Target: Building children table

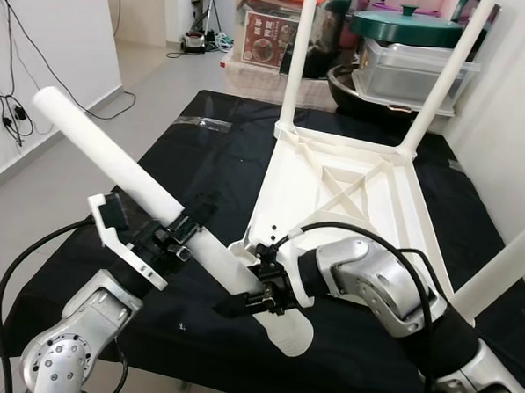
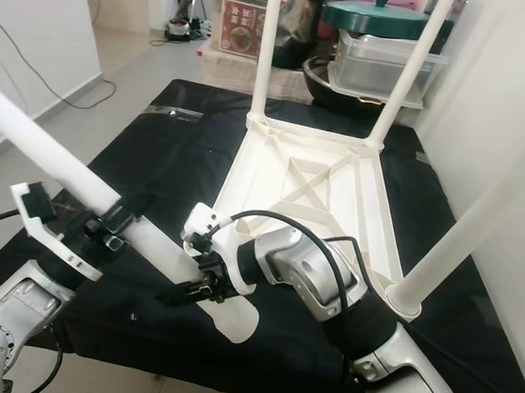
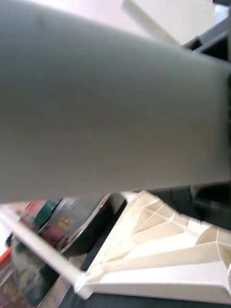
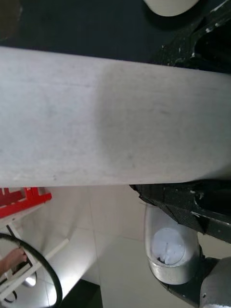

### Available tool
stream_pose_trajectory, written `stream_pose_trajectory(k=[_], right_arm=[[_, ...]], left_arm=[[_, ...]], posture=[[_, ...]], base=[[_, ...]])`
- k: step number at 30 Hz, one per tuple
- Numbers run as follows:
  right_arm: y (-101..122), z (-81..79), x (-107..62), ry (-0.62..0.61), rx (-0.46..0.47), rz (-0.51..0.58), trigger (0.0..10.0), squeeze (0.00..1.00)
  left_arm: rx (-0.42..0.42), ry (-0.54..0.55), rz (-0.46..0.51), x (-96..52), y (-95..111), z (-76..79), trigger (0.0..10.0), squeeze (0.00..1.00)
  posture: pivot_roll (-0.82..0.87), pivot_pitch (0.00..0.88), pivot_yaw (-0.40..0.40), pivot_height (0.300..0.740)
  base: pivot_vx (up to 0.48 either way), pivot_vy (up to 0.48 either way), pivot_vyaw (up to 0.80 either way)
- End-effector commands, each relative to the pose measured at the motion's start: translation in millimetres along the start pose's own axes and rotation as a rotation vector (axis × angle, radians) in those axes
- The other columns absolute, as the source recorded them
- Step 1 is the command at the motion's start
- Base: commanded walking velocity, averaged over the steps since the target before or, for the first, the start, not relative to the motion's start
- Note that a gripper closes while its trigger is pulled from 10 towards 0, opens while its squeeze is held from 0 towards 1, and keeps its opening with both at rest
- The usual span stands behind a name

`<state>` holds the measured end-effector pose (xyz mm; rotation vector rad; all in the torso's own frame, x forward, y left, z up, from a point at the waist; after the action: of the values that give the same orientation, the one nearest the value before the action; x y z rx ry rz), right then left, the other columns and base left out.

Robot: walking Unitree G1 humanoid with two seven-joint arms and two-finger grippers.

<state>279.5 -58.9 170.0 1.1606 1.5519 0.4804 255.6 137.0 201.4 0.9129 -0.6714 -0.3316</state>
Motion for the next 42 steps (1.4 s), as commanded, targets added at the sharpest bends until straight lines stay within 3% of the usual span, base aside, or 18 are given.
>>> stream_pose_trajectory(k=[1, 4, 7, 15, 22, 24, 25, 26, 27, 28, 29, 30, 31, 33, 35, 37, 41, 42], right_arm=[[-1, -0.2, 0.8, -0.011, -0.007, 0.005, 0.0, 0.00], [-1, 4.6, -5.6, -0.037, 0.024, 0.061, 0.0, 0.00], [5, 18.7, -19.9, -0.126, 0.058, 0.148, 0.0, 0.00], [9, 41.6, -50.7, -0.261, 0.135, 0.263, 0.0, 0.00], [7, 50.4, -86.0, -0.328, 0.225, 0.393, 0.0, 0.00], [15, 54.4, -98.3, -0.351, 0.258, 0.488, 0.0, 0.00], [20, 57.3, -102.2, -0.370, 0.272, 0.530, 0.0, 0.00], [20, 57.3, -102.2, -0.370, 0.272, 0.530, 0.0, 0.00], [29, 64.8, -108.2, -0.428, 0.300, 0.617, 0.0, 0.00], [29, 64.8, -108.2, -0.428, 0.300, 0.617, 0.0, 0.00], [40, 74.6, -114.5, -0.510, 0.341, 0.742, 3.4, 0.00], [40, 74.6, -114.5, -0.510, 0.341, 0.742, 3.4, 0.00], [49, 80.1, -112.8, -0.547, 0.386, 0.855, 10.0, 0.00], [56, 81.9, -104.8, -0.574, 0.412, 0.924, 10.0, 0.00], [68, 70.7, -80.8, -0.523, 0.366, 0.960, 10.0, 0.00], [75, 58.5, -56.3, -0.480, 0.318, 0.937, 10.0, 0.00], [79, 50.9, -40.9, -0.455, 0.295, 0.922, 10.0, 0.00], [85, 41.4, -24.5, -0.416, 0.263, 0.901, 10.0, 0.00]], left_arm=[[0.019, -0.027, -0.007, 3.4, -1, 4.7, 10.0, 1.00], [0.064, 0.017, 0.056, 1.5, 6, -0.6, 10.0, 1.00], [0.057, -0.059, 0.072, -5.8, 16, 12.0, 10.0, 1.00], [0.077, -0.152, 0.000, -22.7, 14, 26.1, 10.0, 1.00], [0.088, -0.062, -0.002, -31.5, 15, 14.5, 10.0, 1.00], [0.141, 0.017, -0.008, -30.2, 17, 5.2, 10.0, 0.95], [0.175, 0.068, -0.020, -29.6, 17, -1.0, 10.0, 0.78], [0.175, 0.068, -0.020, -29.6, 17, -1.0, 10.0, 0.78], [0.243, 0.203, -0.115, -29.7, 8, -20.3, 10.0, 0.08], [0.243, 0.203, -0.115, -29.7, 8, -20.3, 10.0, 0.08], [0.325, 0.316, -0.195, -33.8, 0, -38.0, 10.0, 0.09], [0.325, 0.316, -0.195, -33.8, 0, -38.0, 10.0, 0.09], [0.384, 0.388, -0.243, -37.4, -4, -48.1, 10.0, 0.09], [0.408, 0.403, -0.266, -38.4, -6, -49.7, 10.0, 0.08], [0.416, 0.353, -0.263, -35.0, -6, -42.3, 10.0, 0.02], [0.425, 0.303, -0.282, -33.1, -8, -37.0, 10.0, 0.00], [0.437, 0.273, -0.301, -32.0, -10, -34.2, 10.0, 0.00], [0.461, 0.240, -0.325, -30.5, -12, -31.8, 10.0, 0.00]], posture=[[0.00, 0.000, -0.060, 0.740], [0.00, 0.000, -0.062, 0.740], [0.00, 0.000, -0.061, 0.740], [0.00, 0.000, -0.050, 0.740], [0.00, 0.000, -0.038, 0.740], [0.00, 0.000, -0.037, 0.740], [0.00, 0.000, -0.037, 0.740], [0.00, 0.000, -0.037, 0.740], [0.01, 0.000, -0.040, 0.740], [0.01, 0.000, -0.040, 0.740], [0.01, 0.000, -0.041, 0.740], [0.01, 0.000, -0.041, 0.740], [0.01, 0.000, -0.040, 0.740], [0.03, 0.000, -0.046, 0.740], [0.04, 0.000, -0.051, 0.740], [0.05, 0.000, -0.053, 0.740], [0.05, 0.000, -0.054, 0.740], [0.06, 0.000, -0.061, 0.740]], base=[[0.000, 0.000, 0.00], [0.000, 0.000, 0.00], [0.000, 0.000, 0.00], [0.000, 0.000, 0.00], [0.000, 0.000, 0.00], [0.000, 0.000, 0.00], [0.000, 0.000, 0.00], [0.000, 0.000, 0.00], [0.000, 0.000, 0.00], [0.000, 0.000, 0.00], [0.000, 0.000, 0.00], [0.000, 0.000, 0.00], [0.000, 0.000, 0.00], [0.000, 0.000, 0.00], [0.000, 0.000, 0.00], [0.000, 0.000, 0.00], [0.000, 0.000, 0.00], [0.000, 0.000, 0.00]])
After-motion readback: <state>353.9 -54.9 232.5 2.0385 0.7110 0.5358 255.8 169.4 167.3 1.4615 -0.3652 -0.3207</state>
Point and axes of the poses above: a point about 5 cm out from each wrist's last joint towards the gripper, its own x axis pointing out of the wrist towards the gripper, its own y axis along the axis of the wrist's last joint, z = x × y, the point moved 1 cm from there along x, pointing out of the wrist towards the gripper, and after that the axes turned 13 degrees about x, right-handed, at the moved point
